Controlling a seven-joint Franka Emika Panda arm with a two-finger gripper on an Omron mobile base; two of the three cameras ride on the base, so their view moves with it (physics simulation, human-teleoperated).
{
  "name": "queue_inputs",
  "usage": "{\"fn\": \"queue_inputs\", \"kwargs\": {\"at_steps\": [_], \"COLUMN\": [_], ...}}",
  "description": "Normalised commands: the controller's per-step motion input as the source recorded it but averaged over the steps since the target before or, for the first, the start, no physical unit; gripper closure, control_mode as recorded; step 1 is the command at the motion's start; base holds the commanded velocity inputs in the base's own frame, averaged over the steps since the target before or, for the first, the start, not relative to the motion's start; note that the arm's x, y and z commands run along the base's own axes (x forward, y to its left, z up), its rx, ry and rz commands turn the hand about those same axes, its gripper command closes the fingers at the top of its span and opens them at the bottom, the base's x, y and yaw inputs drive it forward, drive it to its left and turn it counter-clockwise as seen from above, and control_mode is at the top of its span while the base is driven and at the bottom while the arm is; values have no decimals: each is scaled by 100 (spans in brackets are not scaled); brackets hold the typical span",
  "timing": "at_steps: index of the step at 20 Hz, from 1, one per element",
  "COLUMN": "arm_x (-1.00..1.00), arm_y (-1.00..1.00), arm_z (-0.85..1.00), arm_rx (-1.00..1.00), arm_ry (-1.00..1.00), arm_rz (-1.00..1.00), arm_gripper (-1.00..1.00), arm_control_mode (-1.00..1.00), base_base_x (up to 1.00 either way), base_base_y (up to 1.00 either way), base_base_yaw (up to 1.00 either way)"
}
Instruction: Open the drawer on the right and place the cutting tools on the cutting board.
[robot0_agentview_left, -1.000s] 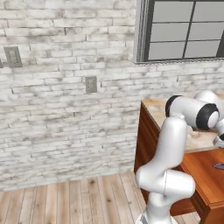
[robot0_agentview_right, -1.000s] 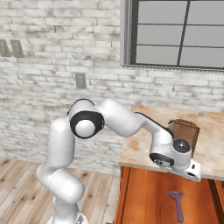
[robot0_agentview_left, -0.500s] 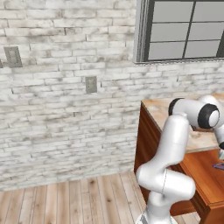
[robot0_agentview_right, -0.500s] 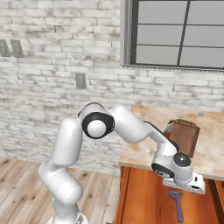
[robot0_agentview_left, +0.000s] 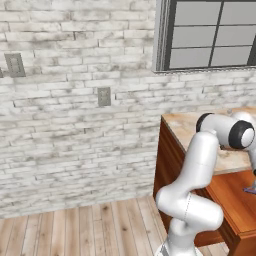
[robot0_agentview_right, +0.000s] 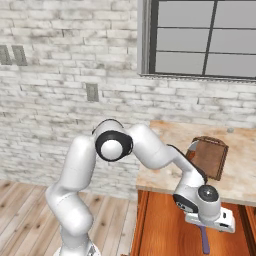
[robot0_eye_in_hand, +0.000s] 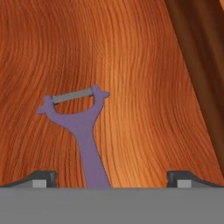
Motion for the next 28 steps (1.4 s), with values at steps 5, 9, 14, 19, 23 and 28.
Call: {"fn": "queue_inputs", "kwargs": {"at_steps": [5, 9, 14, 19, 23, 28], "arm_x": [0, 3, -2, 0, 0, 0], "arm_y": [0, 0, 1, 0, 0, 0], "arm_z": [-32, -23, -4, -16, -33, -31], "arm_rx": [0, 5, 6, 0, 1, 4], "arm_ry": [7, 5, 1, 5, 9, 5], "arm_rz": [0, 0, 0, 0, 0, 0], "arm_gripper": [-100, -100, -100, -100, -100, -100], "arm_control_mode": [-100, -100, -100, -100, -100, -100], "base_base_x": [0, 0, 0, 0, 0, 0], "base_base_y": [0, 0, 0, 0, 0, 0], "base_base_yaw": [0, 0, 0, 0, 0, 0]}}
